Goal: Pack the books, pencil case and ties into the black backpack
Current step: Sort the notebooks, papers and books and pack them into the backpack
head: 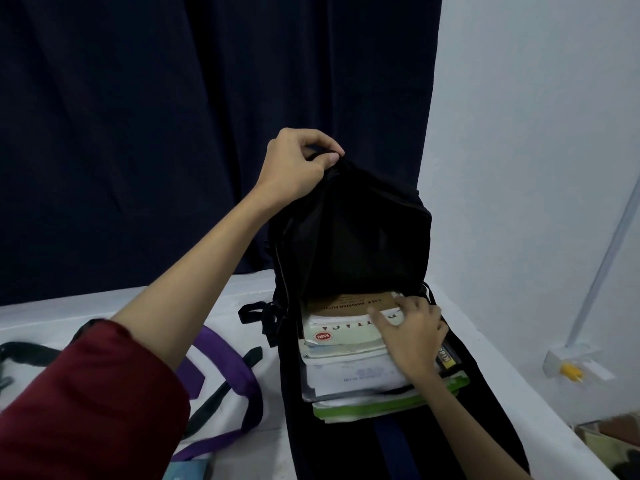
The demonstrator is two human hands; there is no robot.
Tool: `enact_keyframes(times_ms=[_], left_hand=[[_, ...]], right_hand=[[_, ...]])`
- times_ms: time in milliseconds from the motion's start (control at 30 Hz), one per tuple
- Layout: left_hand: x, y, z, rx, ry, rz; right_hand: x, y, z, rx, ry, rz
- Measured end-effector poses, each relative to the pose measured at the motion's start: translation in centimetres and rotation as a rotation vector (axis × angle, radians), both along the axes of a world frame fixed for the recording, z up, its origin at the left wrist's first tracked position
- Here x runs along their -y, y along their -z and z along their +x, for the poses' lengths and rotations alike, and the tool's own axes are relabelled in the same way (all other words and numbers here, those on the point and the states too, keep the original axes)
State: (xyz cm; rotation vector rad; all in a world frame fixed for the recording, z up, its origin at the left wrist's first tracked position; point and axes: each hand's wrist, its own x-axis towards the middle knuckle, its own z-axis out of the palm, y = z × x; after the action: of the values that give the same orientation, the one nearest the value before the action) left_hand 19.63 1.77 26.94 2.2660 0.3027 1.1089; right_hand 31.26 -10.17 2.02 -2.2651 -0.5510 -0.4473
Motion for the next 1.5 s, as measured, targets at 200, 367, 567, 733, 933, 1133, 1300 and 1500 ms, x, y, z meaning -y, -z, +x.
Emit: enact_keyframes(times_ms=[200, 367, 567, 733, 933, 1133, 1300, 1500], left_hand=[[-0.5, 4.0, -4.4, -0.115, 0.084, -0.155], [-0.1, 10.2, -11.2, -0.396, 0.195, -0.243], [-2.3, 17.7, -22.9, -0.639, 0.151, -0.457], [-7.3, 21.3, -36.6, -0.499, -0.32, -0.587], [-13.3, 25.4, -51.7, -0.586, -0.748, -0.465], [-18.3, 29.3, -59.9, -0.901, -0.766, -0.381], [-18.2, 31.0, -61.2, -0.973, -0.674, -0.278], [-18.2, 31.5, -61.4, -0.951, -0.671, -0.227]], right_hand=[[3.9, -5.1, -3.4, 0.262, -0.054, 0.738], [5.0, -7.9, -7.2, 0.271, -0.254, 0.799], [0.6, -5.0, -16.6, 0.259, -0.538, 0.558], [-6.5, -1.9, -26.8, 0.061, -0.831, 0.34], [-15.6, 0.9, -40.7, -0.252, -0.985, -0.159], [-21.0, 2.4, -49.0, -0.088, -0.816, -0.597], [-22.7, 3.3, -51.5, -0.393, -0.694, -0.387], [-24.4, 0.8, -51.0, -1.173, -0.831, 0.039]])
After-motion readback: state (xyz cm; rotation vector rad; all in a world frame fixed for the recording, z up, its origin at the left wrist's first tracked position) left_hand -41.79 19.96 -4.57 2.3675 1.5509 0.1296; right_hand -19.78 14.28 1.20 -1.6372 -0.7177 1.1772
